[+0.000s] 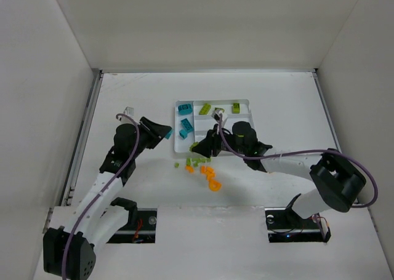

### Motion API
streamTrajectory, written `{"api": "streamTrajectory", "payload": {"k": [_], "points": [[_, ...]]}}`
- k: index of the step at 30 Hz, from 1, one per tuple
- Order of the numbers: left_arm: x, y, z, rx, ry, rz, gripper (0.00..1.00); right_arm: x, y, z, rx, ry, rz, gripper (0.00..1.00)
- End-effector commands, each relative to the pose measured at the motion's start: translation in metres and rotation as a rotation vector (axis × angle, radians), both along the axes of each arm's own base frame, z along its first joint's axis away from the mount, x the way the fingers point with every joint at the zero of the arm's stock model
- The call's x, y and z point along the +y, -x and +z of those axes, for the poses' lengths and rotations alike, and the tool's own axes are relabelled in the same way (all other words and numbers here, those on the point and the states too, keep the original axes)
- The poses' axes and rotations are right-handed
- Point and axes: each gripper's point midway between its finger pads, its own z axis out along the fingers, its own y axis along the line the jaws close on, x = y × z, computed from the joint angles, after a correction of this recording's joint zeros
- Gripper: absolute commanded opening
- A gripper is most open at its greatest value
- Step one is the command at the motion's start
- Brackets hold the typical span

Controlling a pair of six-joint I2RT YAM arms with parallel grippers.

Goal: Sort the legos into containers by color

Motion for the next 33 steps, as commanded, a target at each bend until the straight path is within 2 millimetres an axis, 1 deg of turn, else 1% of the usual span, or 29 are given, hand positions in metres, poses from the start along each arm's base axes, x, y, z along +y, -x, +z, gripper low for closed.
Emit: {"api": "streamTrajectory", "payload": {"k": [1, 3, 5, 8, 9, 11, 12, 13, 15, 18, 20, 23, 25, 29, 31, 33], "points": [[0.003, -0.002, 0.000, -0.022, -0.047, 0.009, 0.19, -0.007, -0.016, 0.028, -0.069, -0.059, -0.068, 0.27], [-0.002, -0.004, -0.005, -0.028, -0.089, 0.008, 0.19, -0.018, -0.032, 0.029, -0.073, -0.058, -0.145, 0.28], [-0.006, -0.008, -0.009, -0.040, -0.145, 0.013, 0.19, -0.038, -0.058, 0.027, -0.062, -0.043, -0.280, 0.28], [-0.018, -0.016, -0.011, -0.074, -0.229, 0.009, 0.20, -0.071, -0.095, 0.026, -0.045, -0.012, -0.475, 0.28], [-0.024, -0.019, -0.012, -0.085, -0.255, 0.002, 0.20, -0.088, -0.113, 0.022, -0.032, 0.017, -0.574, 0.28], [-0.035, -0.024, -0.015, -0.103, -0.299, -0.009, 0.20, -0.116, -0.141, 0.011, -0.009, 0.085, -0.722, 0.28], [-0.040, -0.026, -0.016, -0.106, -0.315, -0.014, 0.21, -0.127, -0.154, 0.003, 0.005, 0.123, -0.782, 0.29], [-0.046, -0.028, -0.019, -0.109, -0.333, -0.023, 0.21, -0.134, -0.165, -0.002, 0.012, 0.148, -0.821, 0.29], [-0.050, -0.030, -0.024, -0.111, -0.349, -0.028, 0.21, -0.140, -0.183, -0.013, 0.028, 0.187, -0.851, 0.30], [-0.051, -0.035, -0.026, -0.115, -0.350, -0.023, 0.21, -0.139, -0.204, -0.017, 0.021, 0.205, -0.880, 0.31], [-0.049, -0.036, -0.028, -0.116, -0.354, -0.018, 0.21, -0.145, -0.221, -0.023, 0.022, 0.246, -0.918, 0.31], [-0.046, -0.037, -0.032, -0.112, -0.367, -0.017, 0.21, -0.153, -0.238, -0.032, 0.050, 0.299, -0.961, 0.31], [-0.046, -0.038, -0.037, -0.103, -0.381, -0.021, 0.21, -0.154, -0.245, -0.032, 0.054, 0.303, -0.974, 0.32], [-0.047, -0.041, -0.044, -0.096, -0.393, -0.024, 0.21, -0.157, -0.263, -0.035, 0.045, 0.331, -1.003, 0.40], [-0.048, -0.042, -0.047, -0.090, -0.402, -0.027, 0.21, -0.159, -0.268, -0.037, 0.052, 0.342, -1.007, 0.46], [-0.049, -0.044, -0.049, -0.087, -0.412, -0.032, 0.21, -0.158, -0.268, -0.038, 0.054, 0.345, -1.002, 0.53]]}}
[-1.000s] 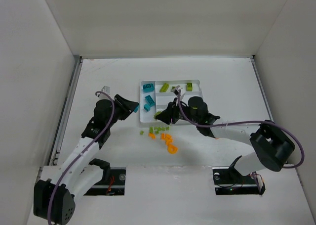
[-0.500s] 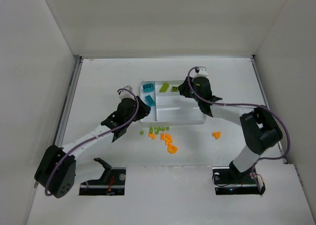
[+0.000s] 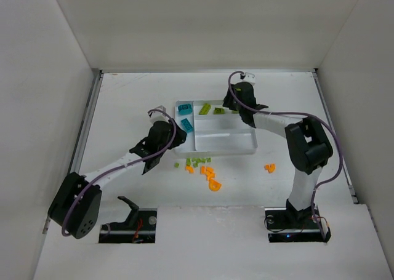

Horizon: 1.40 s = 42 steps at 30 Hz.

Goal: Sort the legos into containers by color

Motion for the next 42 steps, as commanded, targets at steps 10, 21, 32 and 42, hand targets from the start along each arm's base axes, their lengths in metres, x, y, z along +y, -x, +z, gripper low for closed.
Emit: {"api": "streamTrajectory", "payload": {"k": [10, 21, 32, 42], "points": [[-0.010, -0.024, 0.015, -0.080, -0.085, 0.002, 0.21, -0.013, 0.025, 0.039, -0.086, -0.035, -0.025, 0.54], [-0.015, -0.035, -0.011, -0.038, -0.372, -0.022, 0.24, -0.002, 0.121, 0.043, -0.143, -0.111, 0.060, 0.48], [-0.016, -0.033, -0.014, -0.052, -0.469, -0.010, 0.49, 0.017, 0.201, 0.028, -0.080, -0.092, 0.217, 0.40], [-0.022, -0.007, 0.020, -0.115, -0.356, -0.061, 0.40, 0.059, 0.298, -0.011, 0.082, -0.015, 0.466, 0.22]]}}
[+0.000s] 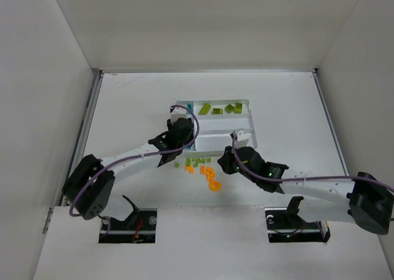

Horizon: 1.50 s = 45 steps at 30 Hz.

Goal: Sort the legos into containers by color

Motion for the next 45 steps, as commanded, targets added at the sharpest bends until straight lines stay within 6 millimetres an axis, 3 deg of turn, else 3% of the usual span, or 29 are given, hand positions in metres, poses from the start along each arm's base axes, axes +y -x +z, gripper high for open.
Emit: {"api": "streamTrajectory", "payload": {"k": [1, 6, 10, 18, 25, 30, 35, 45], "points": [[-0.009, 0.014, 0.044, -0.082, 0.115, -0.048, 0.37, 0.008, 0.030, -0.013, 0.054, 0.044, 0.054, 0.19], [-0.007, 0.045, 0.048, -0.058, 0.186, -0.085, 0.28, 0.020, 0.052, -0.032, 0.104, 0.074, 0.102, 0.21], [-0.008, 0.073, 0.036, -0.026, 0.221, -0.102, 0.27, 0.026, 0.049, -0.042, 0.110, 0.116, 0.101, 0.47], [-0.004, 0.102, 0.010, 0.021, 0.228, -0.084, 0.35, 0.046, 0.050, -0.048, 0.103, 0.201, 0.152, 0.62], [0.008, 0.103, 0.005, 0.016, 0.231, -0.056, 0.48, 0.042, 0.043, -0.055, 0.108, 0.282, 0.116, 0.63], [0.011, 0.100, 0.010, -0.002, 0.242, -0.049, 0.49, 0.036, 0.039, -0.064, 0.119, 0.356, 0.090, 0.66], [0.013, 0.101, 0.010, -0.010, 0.243, -0.054, 0.49, 0.046, 0.043, -0.072, 0.130, 0.380, 0.107, 0.67], [0.015, 0.113, 0.003, 0.000, 0.250, -0.082, 0.51, 0.044, 0.039, -0.085, 0.131, 0.432, 0.089, 0.52]]}}
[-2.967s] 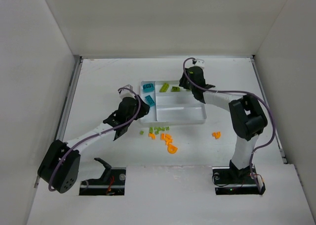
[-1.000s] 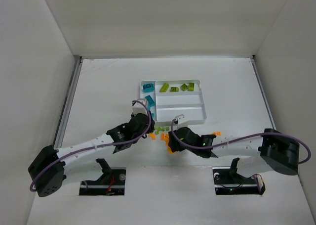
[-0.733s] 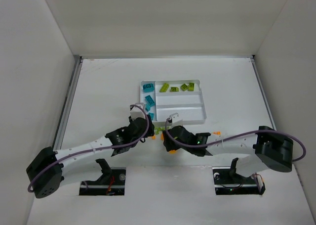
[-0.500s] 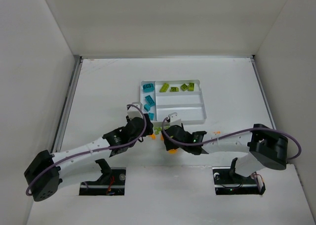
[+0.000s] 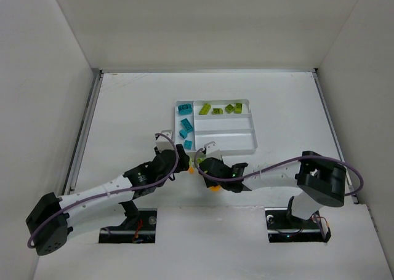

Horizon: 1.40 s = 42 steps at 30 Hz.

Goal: Sort the legos into containers by color

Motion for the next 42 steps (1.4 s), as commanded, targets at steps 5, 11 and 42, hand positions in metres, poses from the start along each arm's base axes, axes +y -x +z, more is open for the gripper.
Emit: {"api": "streamTrajectory", "payload": {"k": [5, 11, 42], "points": [[-0.002, 0.010, -0.008, 0.011, -0.028, -0.029, 0.55, 0.000, -0.007, 0.011, -0.044, 0.005, -0.022, 0.45], [-0.008, 0.014, -0.014, 0.021, -0.053, -0.052, 0.56, -0.002, -0.004, 0.053, -0.081, -0.123, -0.020, 0.44], [-0.027, 0.015, -0.051, 0.058, -0.220, -0.081, 0.52, -0.015, -0.233, 0.093, -0.205, -0.287, -0.283, 0.44]]}}
